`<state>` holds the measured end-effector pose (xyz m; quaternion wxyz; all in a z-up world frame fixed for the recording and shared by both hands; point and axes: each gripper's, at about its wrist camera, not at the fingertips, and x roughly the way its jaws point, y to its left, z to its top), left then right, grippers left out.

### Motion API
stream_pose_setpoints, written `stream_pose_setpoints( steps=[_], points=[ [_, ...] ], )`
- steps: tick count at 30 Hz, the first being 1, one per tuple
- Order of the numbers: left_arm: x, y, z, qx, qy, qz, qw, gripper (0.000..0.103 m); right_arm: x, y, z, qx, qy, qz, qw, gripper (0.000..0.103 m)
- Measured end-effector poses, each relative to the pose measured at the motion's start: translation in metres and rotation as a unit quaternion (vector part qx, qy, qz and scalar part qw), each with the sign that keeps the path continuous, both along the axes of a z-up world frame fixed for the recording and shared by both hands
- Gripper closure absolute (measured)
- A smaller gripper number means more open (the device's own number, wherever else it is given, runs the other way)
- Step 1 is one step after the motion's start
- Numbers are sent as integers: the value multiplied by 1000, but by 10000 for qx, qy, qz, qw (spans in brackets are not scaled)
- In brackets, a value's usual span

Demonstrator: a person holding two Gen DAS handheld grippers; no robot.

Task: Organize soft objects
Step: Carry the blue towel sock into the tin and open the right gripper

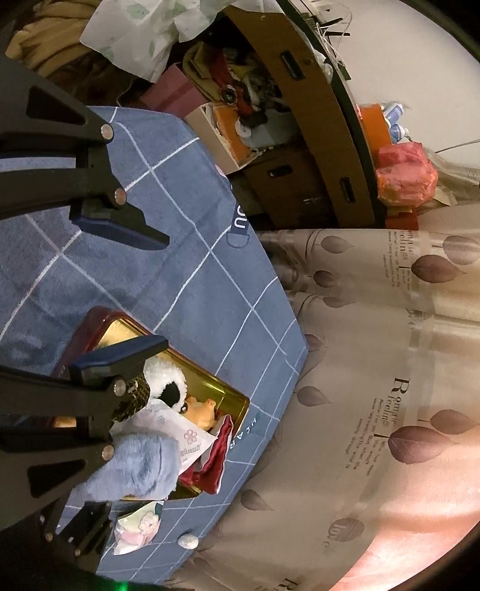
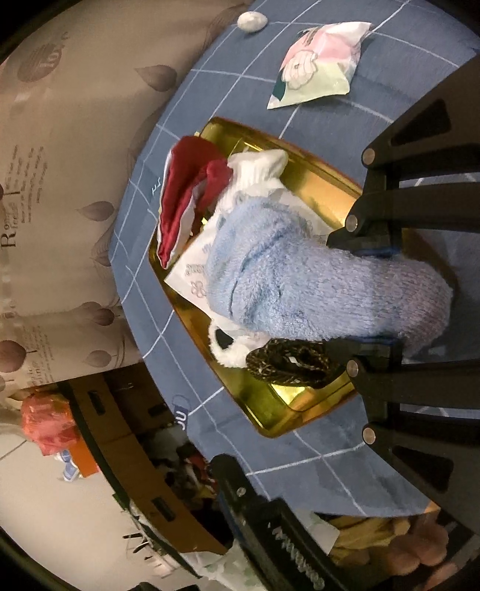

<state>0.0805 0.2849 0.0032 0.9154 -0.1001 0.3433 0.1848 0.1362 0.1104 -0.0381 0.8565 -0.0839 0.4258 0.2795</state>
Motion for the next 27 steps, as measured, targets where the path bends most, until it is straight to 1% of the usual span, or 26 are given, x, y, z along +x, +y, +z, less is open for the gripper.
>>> stream_pose_setpoints(
  steps=[5,11,12,14,15,16,18,24,27],
  points=[
    [1,-1,-1,6,25,-40,10000,54,2,7,-7,-214,-130,21,9997,75],
    [1,-1,-2,-9,47,-59,10000,54,-1,6,-7,-237,-134,65,9996,67],
    [2,-1,-2,-17,52,-72,10000,54,-1,5,-7,-202,-117,48,9997,63],
    [2,-2,-2,-4,53,-85,10000,54,-2,4,-5,-148,-94,54,9998,60],
    [2,-3,-2,6,40,-96,9999,54,-3,4,-4,-142,-97,44,9998,55],
    [2,-3,-2,6,28,-107,9999,54,-5,2,-2,-127,-122,24,9998,47],
    [2,-4,-1,-1,1,-135,9999,54,-8,-1,2,-91,-184,4,9998,39],
    [1,-4,-1,-37,-17,-135,9999,54,-14,-15,18,147,-241,-86,9996,32],
    [1,-4,-1,-36,-28,-120,9999,54,-17,-27,28,283,-310,-154,9990,27]
  ],
)
